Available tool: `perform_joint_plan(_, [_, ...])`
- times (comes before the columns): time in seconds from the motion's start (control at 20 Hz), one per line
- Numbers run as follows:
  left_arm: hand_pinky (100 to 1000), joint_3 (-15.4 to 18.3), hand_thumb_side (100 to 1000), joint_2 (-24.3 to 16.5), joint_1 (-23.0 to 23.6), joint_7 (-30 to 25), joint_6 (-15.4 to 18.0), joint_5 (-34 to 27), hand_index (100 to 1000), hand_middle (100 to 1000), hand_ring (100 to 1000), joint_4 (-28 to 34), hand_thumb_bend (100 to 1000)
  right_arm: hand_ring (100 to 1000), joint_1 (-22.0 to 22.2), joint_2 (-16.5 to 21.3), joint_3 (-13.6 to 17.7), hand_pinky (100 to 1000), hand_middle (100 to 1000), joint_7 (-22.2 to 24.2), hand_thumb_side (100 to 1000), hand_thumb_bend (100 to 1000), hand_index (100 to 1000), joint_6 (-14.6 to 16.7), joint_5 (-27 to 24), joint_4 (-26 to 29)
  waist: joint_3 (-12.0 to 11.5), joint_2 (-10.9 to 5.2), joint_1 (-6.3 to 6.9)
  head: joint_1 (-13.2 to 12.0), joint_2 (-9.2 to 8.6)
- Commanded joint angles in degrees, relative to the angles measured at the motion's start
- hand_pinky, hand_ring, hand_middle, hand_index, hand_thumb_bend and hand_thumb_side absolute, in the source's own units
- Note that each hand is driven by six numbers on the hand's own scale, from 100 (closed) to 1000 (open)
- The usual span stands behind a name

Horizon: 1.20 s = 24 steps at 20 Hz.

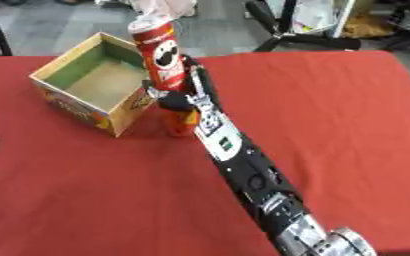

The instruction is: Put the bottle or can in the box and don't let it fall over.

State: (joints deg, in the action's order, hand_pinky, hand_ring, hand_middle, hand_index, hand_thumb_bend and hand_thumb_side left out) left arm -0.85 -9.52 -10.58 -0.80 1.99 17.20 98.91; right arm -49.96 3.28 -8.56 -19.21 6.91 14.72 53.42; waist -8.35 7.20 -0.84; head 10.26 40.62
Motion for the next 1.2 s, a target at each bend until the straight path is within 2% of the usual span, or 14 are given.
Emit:
perform_joint_plan(0.05, [793, -0.2, 796, -0.2, -0.9, -0.3, 0.2, -0.3, 923, 876, 788, 1.2, 592, 442, -3.2, 1.4, -0.6, 549, 417, -1.5, 100, 100, 517, -0.4, -1.8, 4.1, -0.6, -0.38, 0.08, 0.7, -1.11])
perform_joint_plan(0.25, [793, -0.7, 798, -0.2, -1.4, -0.8, 0.3, -0.4, 923, 876, 788, 1.2, 585, 437, -7.3, 3.1, -1.2, 547, 413, -1.0, 100, 100, 513, -1.2, -4.4, 6.6, -2.4, 0.14, -0.22, 2.3, -1.92])
perform_joint_plan(0.4, [793, -1.3, 795, -0.1, -2.4, -1.4, 0.5, -0.5, 924, 876, 788, 1.3, 592, 451, -10.5, 4.2, -1.1, 558, 427, -0.2, 100, 100, 526, -1.4, -6.1, 6.8, -4.5, 0.82, -0.55, 4.4, -2.83])
perform_joint_plan(0.65, [793, -3.2, 794, 0.3, -5.4, -3.1, 1.0, -1.2, 923, 876, 787, 1.4, 591, 468, -14.7, 5.9, 0.4, 570, 449, -0.5, 100, 100, 548, -0.8, -7.6, 3.9, -10.1, 2.37, -1.86, 10.4, -5.12])
perform_joint_plan(0.75, [793, -4.0, 795, 0.4, -6.6, -3.9, 1.2, -1.4, 923, 876, 787, 1.4, 589, 499, -16.0, 6.7, 0.8, 586, 482, -0.7, 100, 100, 620, -0.4, -7.0, 2.6, -12.2, 3.15, -2.55, 12.7, -6.02])
perform_joint_plan(0.8, [793, -4.3, 795, 0.4, -7.0, -4.2, 1.3, -1.5, 923, 876, 787, 1.4, 589, 540, -16.5, 7.0, 1.0, 605, 521, -0.8, 217, 107, 677, -0.3, -6.0, 1.9, -13.0, 3.44, -2.83, 13.5, -6.36])
perform_joint_plan(0.85, [793, -4.6, 795, 0.4, -7.5, -4.5, 1.4, -1.6, 923, 876, 787, 1.5, 588, 709, -16.9, 7.5, 0.8, 679, 680, -0.5, 390, 379, 841, -0.2, -4.0, 0.9, -13.6, 3.67, -3.09, 14.3, -6.58])
perform_joint_plan(0.9, [793, -4.8, 796, 0.4, -7.8, -4.8, 1.5, -1.8, 923, 876, 787, 1.6, 588, 862, -17.2, 7.9, 0.7, 778, 820, 0.4, 458, 551, 951, 0.0, -1.2, -0.1, -14.0, 3.83, -3.26, 14.7, -6.73])
perform_joint_plan(1.0, [793, -5.0, 797, 0.3, -8.1, -5.1, 1.6, -1.9, 923, 876, 787, 1.7, 587, 990, -17.1, 8.5, 0.4, 897, 933, 3.1, 560, 742, 1000, 0.0, 6.4, -2.0, -14.1, 4.1, -3.58, 15.1, -7.07])
perform_joint_plan(1.1, [793, -5.2, 800, 0.3, -8.3, -5.3, 1.6, -1.9, 923, 877, 787, 1.7, 585, 1000, -16.7, 8.5, 1.6, 922, 957, 3.3, 576, 784, 1000, -1.1, 13.4, -3.4, -13.9, 4.32, -3.85, 15.2, -7.48])
perform_joint_plan(1.2, [793, -5.3, 801, 0.3, -8.3, -5.4, 1.6, -1.9, 923, 877, 787, 1.7, 584, 1000, -16.1, 8.6, 3.2, 931, 970, 1.1, 579, 813, 1000, -2.8, 17.6, -4.4, -13.7, 4.3, -3.99, 15.2, -7.64])
